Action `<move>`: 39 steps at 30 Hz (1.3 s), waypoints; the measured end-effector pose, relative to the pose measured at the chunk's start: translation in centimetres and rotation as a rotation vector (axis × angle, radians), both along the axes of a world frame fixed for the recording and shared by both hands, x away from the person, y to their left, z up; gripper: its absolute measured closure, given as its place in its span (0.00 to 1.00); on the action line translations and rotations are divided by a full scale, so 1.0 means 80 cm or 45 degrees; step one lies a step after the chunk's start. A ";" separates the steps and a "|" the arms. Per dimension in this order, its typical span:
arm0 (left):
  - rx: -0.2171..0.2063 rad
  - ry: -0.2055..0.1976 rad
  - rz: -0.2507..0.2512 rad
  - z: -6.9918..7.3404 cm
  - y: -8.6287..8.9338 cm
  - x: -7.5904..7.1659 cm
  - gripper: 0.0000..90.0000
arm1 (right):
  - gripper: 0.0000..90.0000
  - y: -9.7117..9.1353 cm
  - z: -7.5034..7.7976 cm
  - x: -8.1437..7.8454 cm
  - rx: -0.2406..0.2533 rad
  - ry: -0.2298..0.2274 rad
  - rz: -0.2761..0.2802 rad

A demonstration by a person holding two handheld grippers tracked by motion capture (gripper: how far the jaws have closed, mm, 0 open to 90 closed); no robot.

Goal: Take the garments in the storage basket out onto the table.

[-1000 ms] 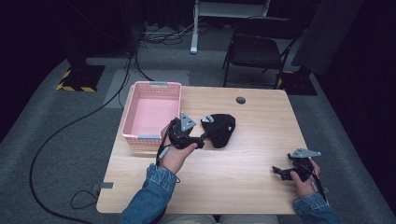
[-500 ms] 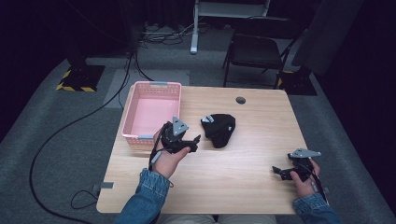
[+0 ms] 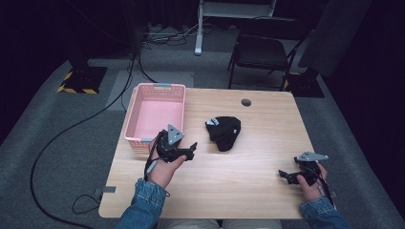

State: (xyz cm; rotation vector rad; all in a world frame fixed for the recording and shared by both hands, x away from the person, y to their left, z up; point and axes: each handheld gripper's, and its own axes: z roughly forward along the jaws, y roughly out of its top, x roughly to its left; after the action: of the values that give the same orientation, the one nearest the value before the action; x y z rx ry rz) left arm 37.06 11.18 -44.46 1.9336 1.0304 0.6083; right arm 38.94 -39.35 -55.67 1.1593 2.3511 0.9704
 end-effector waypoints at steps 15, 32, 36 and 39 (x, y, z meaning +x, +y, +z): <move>0.009 0.015 0.020 -0.011 0.014 -0.010 0.18 | 0.00 0.000 0.000 0.000 0.000 0.000 -0.001; 0.037 0.031 0.068 -0.027 0.038 -0.024 0.18 | 0.00 0.000 0.000 0.000 -0.001 0.000 0.000; 0.058 0.030 0.079 -0.031 0.042 -0.028 0.18 | 0.00 0.000 0.000 0.000 -0.001 -0.001 0.000; 0.077 0.032 0.085 -0.033 0.047 -0.030 0.18 | 0.00 0.000 0.000 0.000 -0.001 -0.001 0.002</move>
State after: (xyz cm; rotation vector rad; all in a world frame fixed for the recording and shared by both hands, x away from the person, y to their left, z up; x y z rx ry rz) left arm 34.63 14.90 -47.12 1.9698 1.1078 0.6611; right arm 38.92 -39.32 -55.67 1.1565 2.3521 0.9699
